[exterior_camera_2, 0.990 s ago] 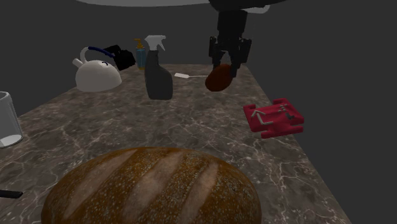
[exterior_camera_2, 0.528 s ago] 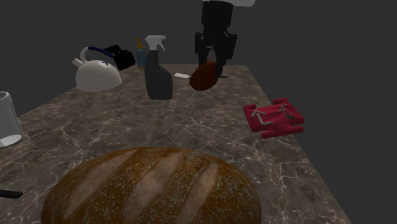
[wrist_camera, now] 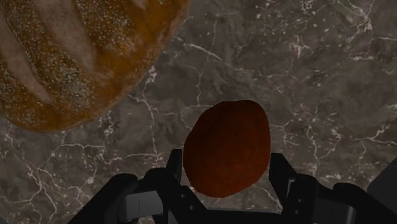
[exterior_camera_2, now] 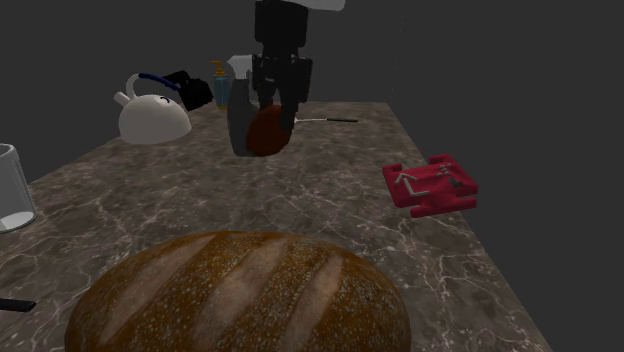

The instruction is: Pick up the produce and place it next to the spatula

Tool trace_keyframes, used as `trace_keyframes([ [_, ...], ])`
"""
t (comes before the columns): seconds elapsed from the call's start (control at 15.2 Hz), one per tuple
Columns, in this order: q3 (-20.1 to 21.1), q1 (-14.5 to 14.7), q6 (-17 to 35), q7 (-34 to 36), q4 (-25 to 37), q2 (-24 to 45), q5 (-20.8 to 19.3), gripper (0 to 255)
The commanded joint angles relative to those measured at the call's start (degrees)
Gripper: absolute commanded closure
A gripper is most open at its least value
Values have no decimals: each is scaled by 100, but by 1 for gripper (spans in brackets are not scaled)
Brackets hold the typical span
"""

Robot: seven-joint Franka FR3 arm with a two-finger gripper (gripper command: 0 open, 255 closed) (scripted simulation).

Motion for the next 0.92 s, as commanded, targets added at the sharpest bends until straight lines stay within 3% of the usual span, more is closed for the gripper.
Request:
trace_keyframes([
  [0.0, 68, 58, 158, 118, -570, -430, 84, 255],
  [0.86, 715, 706, 674, 1171, -2667, -2172, 697, 255],
])
